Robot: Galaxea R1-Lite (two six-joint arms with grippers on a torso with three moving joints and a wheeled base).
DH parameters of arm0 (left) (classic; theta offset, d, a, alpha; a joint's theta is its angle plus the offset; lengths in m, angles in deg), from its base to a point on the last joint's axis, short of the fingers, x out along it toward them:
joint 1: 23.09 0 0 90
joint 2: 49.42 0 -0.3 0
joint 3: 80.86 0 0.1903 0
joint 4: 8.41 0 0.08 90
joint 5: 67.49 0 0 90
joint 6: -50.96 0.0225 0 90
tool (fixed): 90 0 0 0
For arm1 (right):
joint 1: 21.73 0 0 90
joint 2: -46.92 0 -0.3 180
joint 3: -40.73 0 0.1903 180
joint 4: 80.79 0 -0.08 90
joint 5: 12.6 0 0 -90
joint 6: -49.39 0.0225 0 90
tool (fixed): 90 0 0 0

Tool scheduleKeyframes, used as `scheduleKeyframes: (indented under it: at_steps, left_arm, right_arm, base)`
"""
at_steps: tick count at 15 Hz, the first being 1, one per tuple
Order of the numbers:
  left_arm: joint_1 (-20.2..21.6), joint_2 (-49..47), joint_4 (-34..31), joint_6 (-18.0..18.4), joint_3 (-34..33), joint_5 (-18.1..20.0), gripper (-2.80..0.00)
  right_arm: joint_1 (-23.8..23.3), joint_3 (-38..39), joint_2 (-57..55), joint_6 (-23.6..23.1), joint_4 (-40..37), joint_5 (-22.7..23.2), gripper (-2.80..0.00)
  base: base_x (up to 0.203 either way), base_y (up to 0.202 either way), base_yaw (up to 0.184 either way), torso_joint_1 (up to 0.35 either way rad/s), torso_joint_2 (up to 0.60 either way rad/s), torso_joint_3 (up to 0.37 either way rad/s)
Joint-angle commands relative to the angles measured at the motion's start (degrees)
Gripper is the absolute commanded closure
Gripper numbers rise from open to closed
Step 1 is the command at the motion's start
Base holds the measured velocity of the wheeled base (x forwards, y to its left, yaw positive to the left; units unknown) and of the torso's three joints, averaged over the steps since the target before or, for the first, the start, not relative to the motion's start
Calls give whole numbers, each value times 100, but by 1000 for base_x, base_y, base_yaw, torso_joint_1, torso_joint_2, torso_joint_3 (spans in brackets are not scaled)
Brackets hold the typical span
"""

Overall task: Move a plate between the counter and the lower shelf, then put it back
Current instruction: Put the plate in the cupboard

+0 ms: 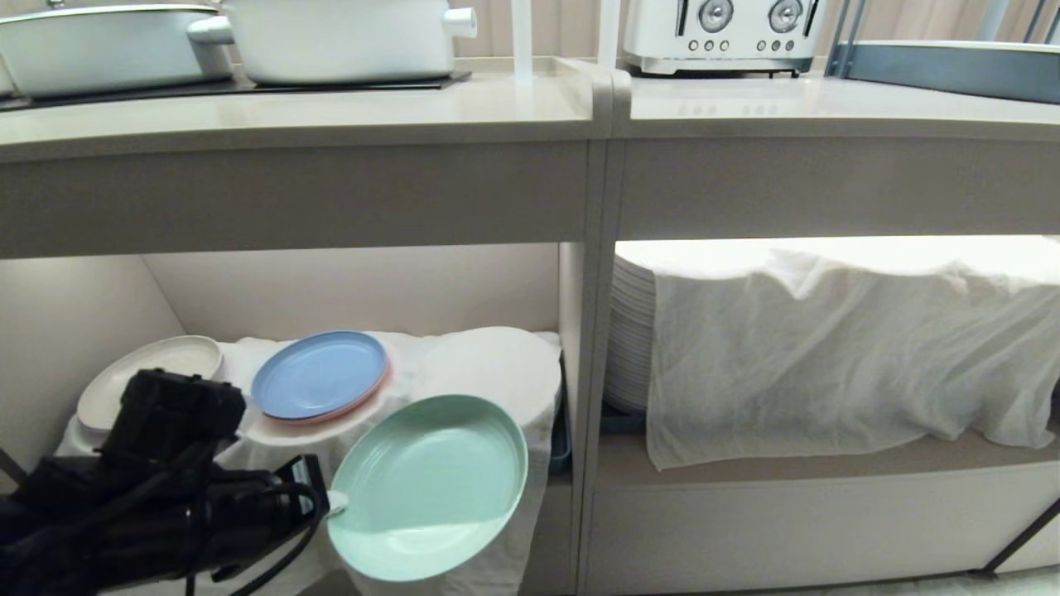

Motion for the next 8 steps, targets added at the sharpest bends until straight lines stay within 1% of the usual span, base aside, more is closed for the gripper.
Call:
scheduleKeyframes:
  at_steps: [1, 3, 5, 8]
  left_arm:
    - [-5, -640, 43, -202, 380, -58, 0]
    - [2, -922, 62, -273, 662, -165, 0]
    - [3, -1157, 167, -346, 766, -256, 0]
    - [-6, -1529, 635, -380, 778, -438, 0]
  right_arm:
    - [0, 0, 0, -2, -1, 0, 0]
    - [0, 0, 0, -2, -1, 0, 0]
    - [0, 0, 0, 4, 2, 0, 0]
    - [0, 0, 0, -2, 7, 0, 0]
  base:
    - [0, 0, 0, 0, 0, 0]
    - [0, 0, 0, 0, 0, 0]
    - [0, 0, 0, 0, 0, 0]
    - [0, 0, 0, 0, 0, 0]
